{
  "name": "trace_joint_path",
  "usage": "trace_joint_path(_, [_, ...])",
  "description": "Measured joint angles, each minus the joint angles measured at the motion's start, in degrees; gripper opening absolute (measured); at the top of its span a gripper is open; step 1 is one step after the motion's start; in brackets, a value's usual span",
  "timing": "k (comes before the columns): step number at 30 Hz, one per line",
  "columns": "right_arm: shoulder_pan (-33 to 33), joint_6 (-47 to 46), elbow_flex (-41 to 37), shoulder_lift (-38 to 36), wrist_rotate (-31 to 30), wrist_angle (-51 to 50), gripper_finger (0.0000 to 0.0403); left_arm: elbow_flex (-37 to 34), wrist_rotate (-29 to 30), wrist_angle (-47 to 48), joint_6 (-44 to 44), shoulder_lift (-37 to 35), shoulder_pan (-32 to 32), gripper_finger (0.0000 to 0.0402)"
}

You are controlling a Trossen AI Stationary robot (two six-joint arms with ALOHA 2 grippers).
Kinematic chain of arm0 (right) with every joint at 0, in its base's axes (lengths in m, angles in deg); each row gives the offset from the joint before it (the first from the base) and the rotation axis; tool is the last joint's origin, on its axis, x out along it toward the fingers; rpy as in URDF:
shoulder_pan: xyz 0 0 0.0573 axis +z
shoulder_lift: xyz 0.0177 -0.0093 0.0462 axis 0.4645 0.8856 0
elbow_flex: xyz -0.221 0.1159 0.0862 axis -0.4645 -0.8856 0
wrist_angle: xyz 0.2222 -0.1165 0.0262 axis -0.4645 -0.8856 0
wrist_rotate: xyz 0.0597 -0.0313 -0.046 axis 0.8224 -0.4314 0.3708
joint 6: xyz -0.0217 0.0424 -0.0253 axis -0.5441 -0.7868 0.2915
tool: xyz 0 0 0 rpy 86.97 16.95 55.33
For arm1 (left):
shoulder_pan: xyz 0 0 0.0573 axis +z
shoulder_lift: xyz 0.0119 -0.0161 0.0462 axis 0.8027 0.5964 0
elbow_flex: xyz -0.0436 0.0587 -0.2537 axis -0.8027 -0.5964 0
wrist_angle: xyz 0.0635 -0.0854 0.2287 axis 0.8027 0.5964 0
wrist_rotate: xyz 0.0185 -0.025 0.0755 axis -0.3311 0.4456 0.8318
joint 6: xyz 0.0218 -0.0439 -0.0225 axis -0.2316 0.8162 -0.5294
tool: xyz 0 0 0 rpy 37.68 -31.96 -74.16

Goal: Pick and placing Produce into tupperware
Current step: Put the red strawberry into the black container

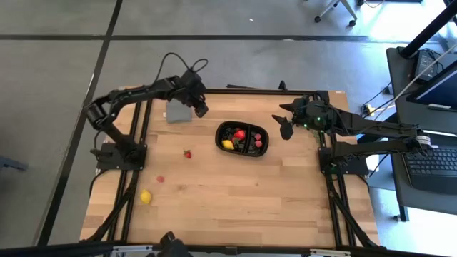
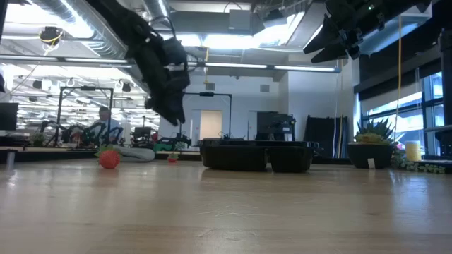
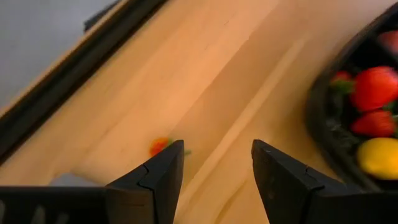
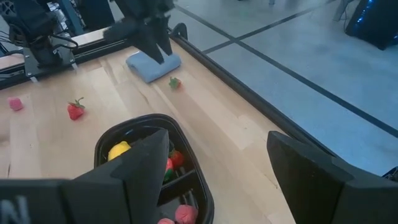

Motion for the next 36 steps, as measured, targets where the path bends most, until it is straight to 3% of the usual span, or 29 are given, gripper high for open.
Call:
trace_joint_path(7, [0.0, 0.1, 0.0, 0.0, 0.0, -0.1, 0.0275, 0.0, 1.3, 0.6, 5.1, 4.8, -0.3, 0.0181])
trace_joint_path(13, [0.0, 0.1, 0.0, 0.0, 0.0, -0.1, 0.0275, 0.1, 11.3, 1.1, 6.0, 6.6, -2.7, 0.0181])
trace_joint_path(26, [0.0, 0.1, 0.0, 0.0, 0.0, 2.0, 0.0275, 0.1, 20.5, -0.1, 7.6, 6.6, -9.2, 0.0181])
trace_joint_path(36, [0.0, -2.3, 0.0, 0.0, 0.0, 3.4, 0.0275, 0.1, 21.5, -1.5, 7.6, 9.2, -9.3, 0.0181])
